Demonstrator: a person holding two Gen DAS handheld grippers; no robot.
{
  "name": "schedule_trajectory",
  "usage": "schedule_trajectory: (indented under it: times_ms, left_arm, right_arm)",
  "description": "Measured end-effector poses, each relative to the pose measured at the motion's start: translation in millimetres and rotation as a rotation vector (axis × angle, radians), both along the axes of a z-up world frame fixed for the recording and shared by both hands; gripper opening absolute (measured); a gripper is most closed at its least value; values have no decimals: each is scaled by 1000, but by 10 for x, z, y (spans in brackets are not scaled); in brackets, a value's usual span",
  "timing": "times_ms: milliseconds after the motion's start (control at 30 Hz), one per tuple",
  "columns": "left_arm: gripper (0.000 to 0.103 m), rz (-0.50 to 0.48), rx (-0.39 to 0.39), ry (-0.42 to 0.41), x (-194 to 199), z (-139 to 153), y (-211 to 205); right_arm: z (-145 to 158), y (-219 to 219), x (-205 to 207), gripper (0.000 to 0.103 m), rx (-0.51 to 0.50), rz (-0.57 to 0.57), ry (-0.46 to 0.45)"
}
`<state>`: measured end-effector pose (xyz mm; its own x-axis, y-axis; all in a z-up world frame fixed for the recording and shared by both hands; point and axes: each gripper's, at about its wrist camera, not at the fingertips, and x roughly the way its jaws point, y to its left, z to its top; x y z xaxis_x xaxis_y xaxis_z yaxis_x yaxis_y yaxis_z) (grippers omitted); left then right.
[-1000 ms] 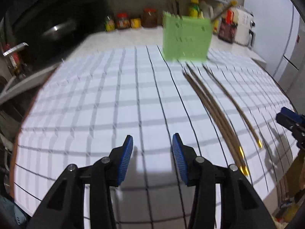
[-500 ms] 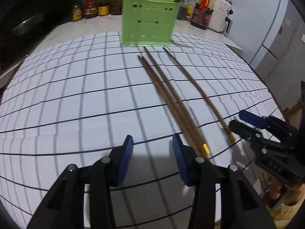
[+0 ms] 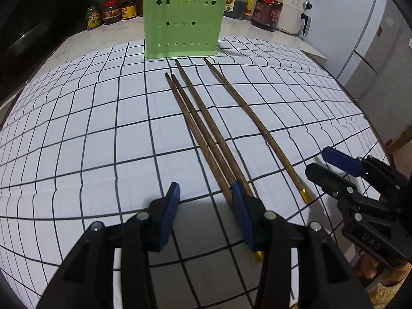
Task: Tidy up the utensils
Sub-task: 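Lower the right tool onto a chopstick and close it while the left tool grasps another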
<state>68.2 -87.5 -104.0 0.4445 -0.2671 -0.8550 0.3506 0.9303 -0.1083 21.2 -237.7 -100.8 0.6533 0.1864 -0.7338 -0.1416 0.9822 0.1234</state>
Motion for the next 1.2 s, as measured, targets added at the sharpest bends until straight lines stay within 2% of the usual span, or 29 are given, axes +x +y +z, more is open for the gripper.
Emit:
schedule_trajectory:
  times_ms: [100, 233, 367, 500, 633, 733, 767, 867, 967, 1200]
  left_arm:
    - [42, -15, 50, -15, -12, 6, -48]
    - [43, -44, 169, -32, -26, -22, -88]
    - [42, -17, 200, -34, 25, -18, 39]
    - [42, 26, 191, -35, 74, -15, 292]
    - [42, 38, 150, -42, 41, -3, 509]
    - [42, 21, 113, -60, -19, -13, 623]
    - [42, 10, 104, -69, -46, -14, 648]
    - [42, -39, 65, -87, -153, -14, 679]
    - [42, -96, 48, -108, -299, -20, 690]
    - [42, -57, 86, -145, -422, -43, 640]
  right_arm:
    - [3, 6, 7, 43, -1, 2, 0]
    - [4, 22, 16, 43, -7, 15, 0]
    - [-10, 84, 24, 43, -9, 39, 0]
    - [-62, 186, 51, 42, -42, 64, 2]
    - [-133, 260, 83, 21, -83, 68, 7]
    - [-135, 292, 44, 16, -115, 82, -9]
    - [-134, 279, 39, 8, -118, 80, -9]
    - [-126, 204, 23, 7, -142, 47, -7]
    - [-127, 103, 17, 7, -112, 31, 8]
    - [-139, 43, -70, 8, -85, 27, -2]
